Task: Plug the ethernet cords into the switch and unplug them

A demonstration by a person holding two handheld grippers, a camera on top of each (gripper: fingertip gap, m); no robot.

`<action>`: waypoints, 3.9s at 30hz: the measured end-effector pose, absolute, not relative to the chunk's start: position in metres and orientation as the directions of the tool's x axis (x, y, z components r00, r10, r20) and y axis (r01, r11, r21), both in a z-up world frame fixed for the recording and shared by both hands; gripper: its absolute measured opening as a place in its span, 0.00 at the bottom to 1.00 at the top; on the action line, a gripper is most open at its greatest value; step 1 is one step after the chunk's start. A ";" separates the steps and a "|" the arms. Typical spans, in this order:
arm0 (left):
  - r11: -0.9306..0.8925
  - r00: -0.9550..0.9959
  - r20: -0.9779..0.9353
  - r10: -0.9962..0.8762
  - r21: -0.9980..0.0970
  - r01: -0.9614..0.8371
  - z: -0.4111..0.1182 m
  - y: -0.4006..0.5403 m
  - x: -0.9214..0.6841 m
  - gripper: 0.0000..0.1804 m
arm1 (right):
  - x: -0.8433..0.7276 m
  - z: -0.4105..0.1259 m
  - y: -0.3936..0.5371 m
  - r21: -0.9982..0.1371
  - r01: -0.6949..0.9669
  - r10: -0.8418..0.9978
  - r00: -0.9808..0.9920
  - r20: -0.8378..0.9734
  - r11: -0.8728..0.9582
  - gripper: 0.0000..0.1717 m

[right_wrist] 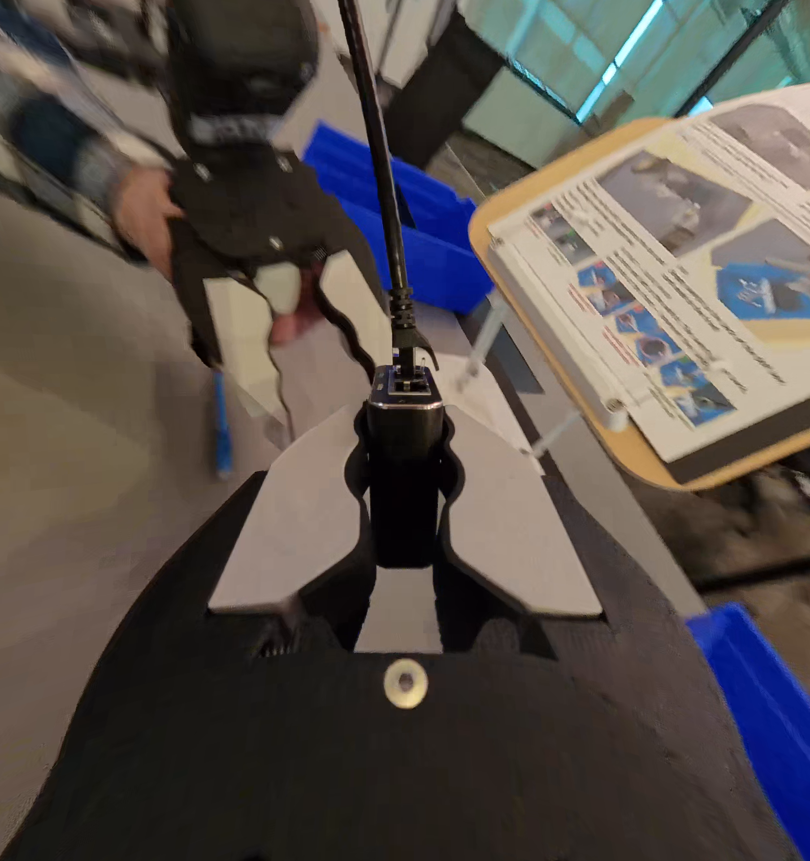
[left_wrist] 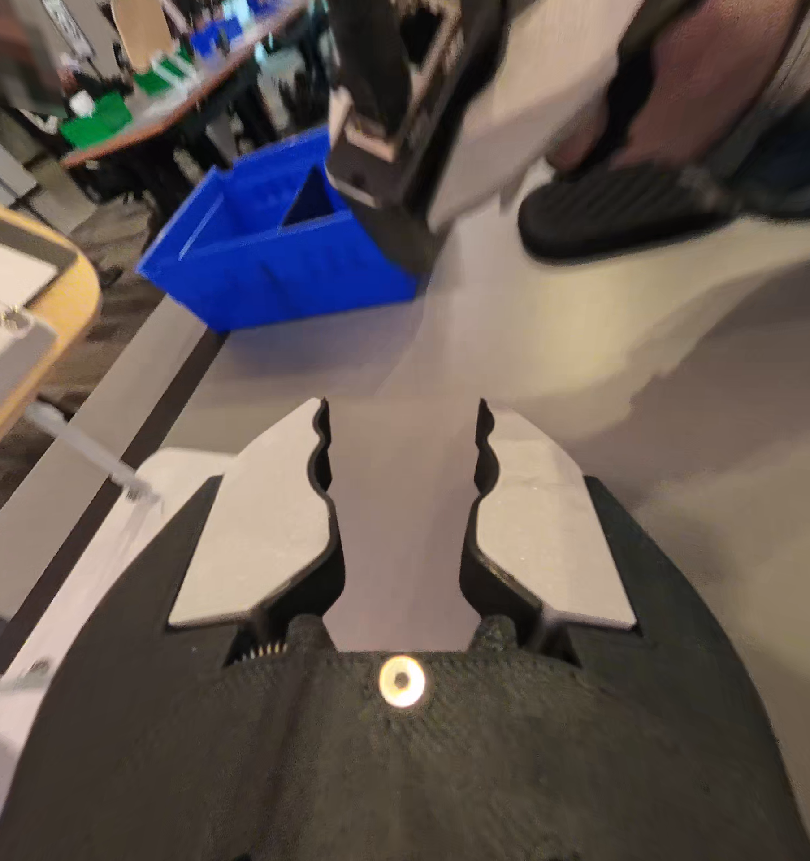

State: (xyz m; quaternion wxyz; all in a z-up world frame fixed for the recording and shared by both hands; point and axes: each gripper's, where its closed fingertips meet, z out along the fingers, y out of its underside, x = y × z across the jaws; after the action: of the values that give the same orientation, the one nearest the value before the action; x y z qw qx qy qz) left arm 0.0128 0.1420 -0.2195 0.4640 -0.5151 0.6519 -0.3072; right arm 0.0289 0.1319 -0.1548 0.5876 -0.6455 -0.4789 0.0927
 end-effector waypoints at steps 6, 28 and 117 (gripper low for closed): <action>0.147 -0.097 -0.133 -0.986 -0.976 -0.159 -0.177 0.123 0.033 0.21 | 0.014 -0.131 0.121 -0.983 0.153 0.846 0.506 0.166 0.101 0.15; 0.373 0.125 -0.577 -0.807 -0.663 -0.650 -0.191 0.207 -0.007 0.13 | 0.110 -0.106 0.135 -0.911 0.411 0.603 0.732 0.318 -0.019 0.38; 0.644 -0.441 -0.567 -0.696 -0.220 -0.733 -0.340 0.118 -0.067 0.13 | 0.045 -0.207 0.140 -0.654 0.756 0.757 0.424 0.497 0.006 0.15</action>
State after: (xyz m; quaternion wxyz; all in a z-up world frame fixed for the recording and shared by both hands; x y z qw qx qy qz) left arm -0.0673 0.1183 -0.3397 0.3199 -0.4209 0.8483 0.0290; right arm 0.0449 0.1398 -0.2068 0.4639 -0.7050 -0.5364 0.0002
